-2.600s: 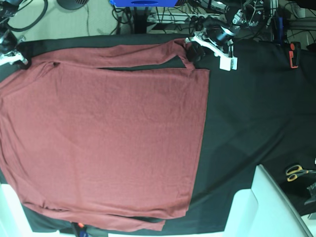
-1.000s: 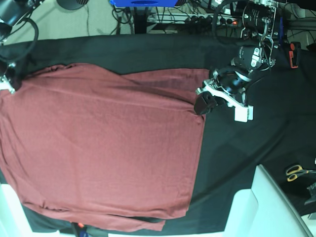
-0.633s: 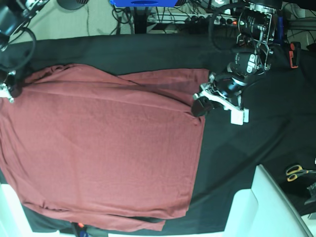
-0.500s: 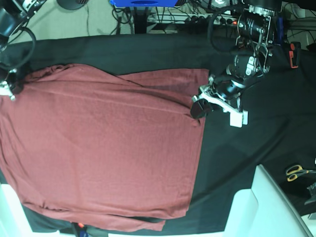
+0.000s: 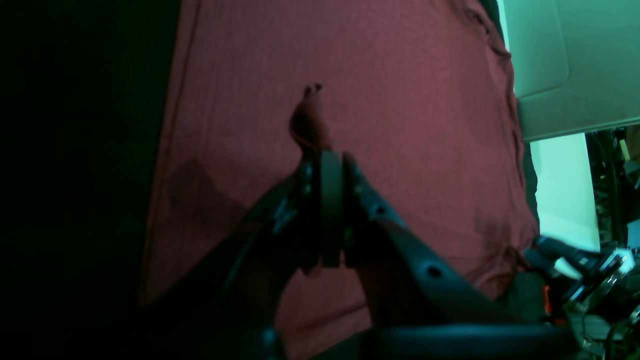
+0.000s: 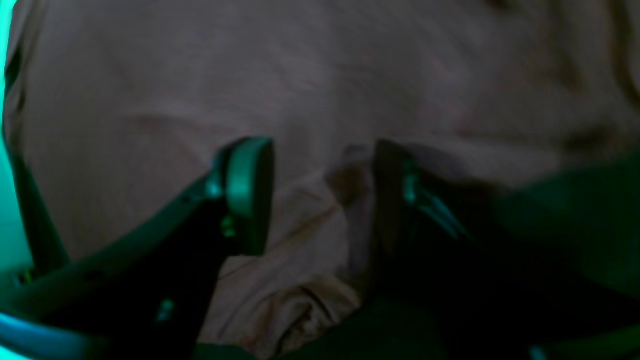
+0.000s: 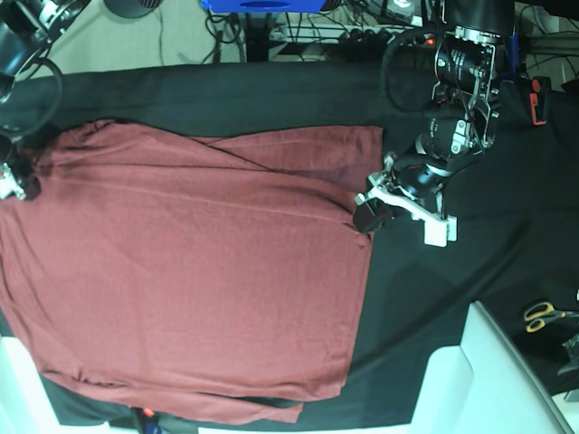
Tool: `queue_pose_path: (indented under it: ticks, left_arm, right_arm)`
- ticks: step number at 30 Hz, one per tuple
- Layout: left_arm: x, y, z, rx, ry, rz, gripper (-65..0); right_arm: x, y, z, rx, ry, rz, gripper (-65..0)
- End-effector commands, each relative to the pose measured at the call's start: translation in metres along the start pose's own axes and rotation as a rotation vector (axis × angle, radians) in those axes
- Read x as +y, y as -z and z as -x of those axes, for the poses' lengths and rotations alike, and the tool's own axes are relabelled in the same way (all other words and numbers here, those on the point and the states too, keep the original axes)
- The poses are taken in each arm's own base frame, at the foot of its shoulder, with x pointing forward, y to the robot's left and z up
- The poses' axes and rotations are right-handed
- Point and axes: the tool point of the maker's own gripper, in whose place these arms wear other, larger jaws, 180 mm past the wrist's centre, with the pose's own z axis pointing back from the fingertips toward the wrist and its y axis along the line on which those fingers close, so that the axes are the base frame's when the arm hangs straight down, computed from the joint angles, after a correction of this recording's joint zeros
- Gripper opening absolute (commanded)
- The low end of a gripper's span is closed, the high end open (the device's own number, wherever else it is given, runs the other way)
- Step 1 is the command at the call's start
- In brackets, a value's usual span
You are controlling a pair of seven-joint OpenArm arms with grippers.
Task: Fold the T-shirt properly
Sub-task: 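Lift the left gripper off the shirt and raise it away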
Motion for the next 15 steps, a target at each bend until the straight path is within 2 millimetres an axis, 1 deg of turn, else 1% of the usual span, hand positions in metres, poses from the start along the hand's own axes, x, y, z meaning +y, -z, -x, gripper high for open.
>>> queue_pose_path:
  ticks: [1,2,4,6,8,9,10,12,13,14,15]
  left_arm:
    - [-0.005,-0.001,-0.016,-0.041,0.014,0.022,-65.0]
    - [-0.003,-0.002,-0.017,-0.041,0.02,0.018,-61.7]
    - [-0.003,-0.003,-0.017,-0.041,0.022,0.018,-53.0]
    - [-0.002,-0.006,-0.019,-0.041,0.028,0.019,-44.8]
    - [-0.006,-0.01,-0.025,-0.051,0.052,0.028,-40.3]
    - [-0.007,-0.014,-0.024,-0.049,0.062,0.029,-38.8]
    - [-0.008,-0.02,-0.024,-0.048,0.077,0.031,-38.0]
    - [-0.015,-0.031,-0.02,-0.043,0.103,0.047,-38.0]
    - [-0.017,-0.037,-0.015,-0.035,0.112,0.052,-38.0]
    - [-0.019,-0.043,-0.009,-0.025,0.114,0.055,-37.8]
    - [-0.021,-0.048,-0.001,-0.013,0.112,0.057,-37.8]
  right_arm:
    - [0.011,-0.007,-0.028,-0.068,-0.054,-0.032,-32.9]
    - [0.017,-0.011,-0.034,-0.087,-0.09,-0.048,-32.9]
    - [0.028,-0.02,-0.047,-0.131,-0.152,-0.064,-33.0]
    - [0.031,-0.031,-0.056,-0.165,-0.197,-0.058,-33.0]
    - [0.033,-0.042,-0.067,-0.203,-0.222,-0.049,-33.0]
    - [0.026,-0.049,-0.072,-0.228,-0.206,-0.035,-33.0]
    - [0.015,-0.056,-0.076,-0.252,-0.179,-0.015,-33.0]
    - [-0.008,-0.066,-0.08,-0.279,-0.115,0.02,-32.9]
    - [-0.019,-0.07,-0.085,-0.286,-0.1,0.038,-32.6]
    - [-0.029,-0.069,-0.086,-0.272,-0.085,0.05,-32.4]
    - [-0.041,-0.064,-0.082,-0.242,-0.059,0.059,-32.3]
